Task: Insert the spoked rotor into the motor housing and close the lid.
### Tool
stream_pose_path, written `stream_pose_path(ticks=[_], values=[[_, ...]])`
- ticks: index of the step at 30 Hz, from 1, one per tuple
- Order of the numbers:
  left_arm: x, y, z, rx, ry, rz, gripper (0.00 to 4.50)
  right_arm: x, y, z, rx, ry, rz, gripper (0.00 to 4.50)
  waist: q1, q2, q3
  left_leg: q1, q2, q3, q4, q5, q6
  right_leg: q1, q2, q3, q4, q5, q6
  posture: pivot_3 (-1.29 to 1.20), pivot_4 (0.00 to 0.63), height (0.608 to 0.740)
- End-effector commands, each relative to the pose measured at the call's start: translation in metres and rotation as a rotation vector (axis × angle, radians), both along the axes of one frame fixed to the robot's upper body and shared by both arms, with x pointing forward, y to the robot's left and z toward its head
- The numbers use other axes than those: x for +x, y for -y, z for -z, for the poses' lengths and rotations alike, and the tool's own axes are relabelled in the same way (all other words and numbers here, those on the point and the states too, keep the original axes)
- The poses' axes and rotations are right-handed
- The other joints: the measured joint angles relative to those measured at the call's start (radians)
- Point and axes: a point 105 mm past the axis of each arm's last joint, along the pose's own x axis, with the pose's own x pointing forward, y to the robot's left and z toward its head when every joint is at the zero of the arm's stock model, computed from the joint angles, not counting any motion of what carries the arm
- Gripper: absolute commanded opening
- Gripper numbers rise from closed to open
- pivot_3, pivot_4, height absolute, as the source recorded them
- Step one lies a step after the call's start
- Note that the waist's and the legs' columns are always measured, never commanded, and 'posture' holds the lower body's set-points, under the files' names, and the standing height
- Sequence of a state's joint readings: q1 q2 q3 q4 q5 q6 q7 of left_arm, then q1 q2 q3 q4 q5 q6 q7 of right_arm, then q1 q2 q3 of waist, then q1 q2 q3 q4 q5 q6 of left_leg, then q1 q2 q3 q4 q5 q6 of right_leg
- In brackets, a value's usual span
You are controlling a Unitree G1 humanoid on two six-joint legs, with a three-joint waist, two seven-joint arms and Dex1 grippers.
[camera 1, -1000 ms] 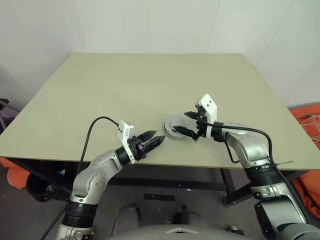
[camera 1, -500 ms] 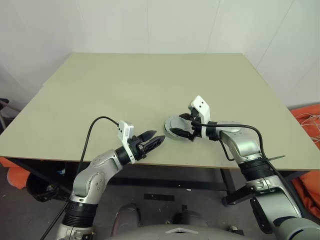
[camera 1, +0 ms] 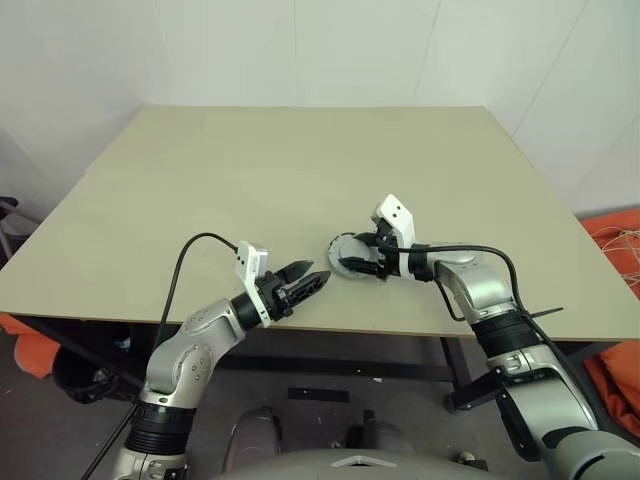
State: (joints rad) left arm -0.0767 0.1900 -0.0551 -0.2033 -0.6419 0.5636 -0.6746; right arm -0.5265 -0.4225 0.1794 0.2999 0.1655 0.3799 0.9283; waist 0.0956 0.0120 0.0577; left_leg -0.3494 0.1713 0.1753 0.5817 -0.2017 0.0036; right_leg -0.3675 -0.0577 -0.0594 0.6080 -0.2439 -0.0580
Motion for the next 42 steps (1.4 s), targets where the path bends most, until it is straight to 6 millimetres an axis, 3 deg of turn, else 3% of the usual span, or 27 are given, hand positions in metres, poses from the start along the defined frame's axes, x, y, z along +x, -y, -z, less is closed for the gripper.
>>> stream_pose_path(ticks=[1,9,20,24,30,42], values=[[0.002,0.001,-0.011,-0.017,0.045,0.002,3.02,0.007,-0.002,-0.015,0.012,0.057,0.002,3.13,0.0,0.0,0.0,0.0,0.0,0.0,0.0,0.0,0.0,0.0,0.0,0.0,0.0,0.0,0.0,0.0,0.0,0.74],[0.001,0.001,-0.014,-0.017,0.05,0.005,3.02,0.013,0.005,-0.026,0.063,0.078,0.083,3.13,0.0,0.0,0.0,0.0,0.0,0.0,0.0,0.0,0.0,0.0,0.0,0.0,0.0,0.0,0.0,0.0,0.0,0.74],[0.001,0.002,-0.017,-0.013,0.048,0.013,3.02,0.007,-0.002,-0.019,0.051,0.087,0.103,3.13,0.0,0.0,0.0,0.0,0.0,0.0,0.0,0.0,0.0,0.0,0.0,0.0,0.0,0.0,0.0,0.0,0.0,0.74],[0.001,0.002,-0.017,-0.011,0.042,0.013,2.16,0.007,-0.003,-0.019,0.05,0.086,0.108,3.13,0.0,0.0,0.0,0.0,0.0,0.0,0.0,0.0,0.0,0.0,0.0,0.0,0.0,0.0,0.0,0.0,0.0,0.74],[0.002,0.001,-0.016,-0.009,0.039,0.012,0.14,0.009,-0.003,-0.017,0.037,0.086,0.121,3.13,0.0,0.0,0.0,0.0,0.0,0.0,0.0,0.0,0.0,0.0,0.0,0.0,0.0,0.0,0.0,0.0,0.0,0.74],[0.001,-0.001,-0.011,-0.001,0.042,0.005,0.0,0.008,-0.005,-0.008,-0.042,0.071,0.106,3.13,0.0,0.0,0.0,0.001,0.0,0.0,0.0,0.0,0.0,0.001,0.0,0.0,0.0,0.0,0.0,0.0,0.0,0.74]])
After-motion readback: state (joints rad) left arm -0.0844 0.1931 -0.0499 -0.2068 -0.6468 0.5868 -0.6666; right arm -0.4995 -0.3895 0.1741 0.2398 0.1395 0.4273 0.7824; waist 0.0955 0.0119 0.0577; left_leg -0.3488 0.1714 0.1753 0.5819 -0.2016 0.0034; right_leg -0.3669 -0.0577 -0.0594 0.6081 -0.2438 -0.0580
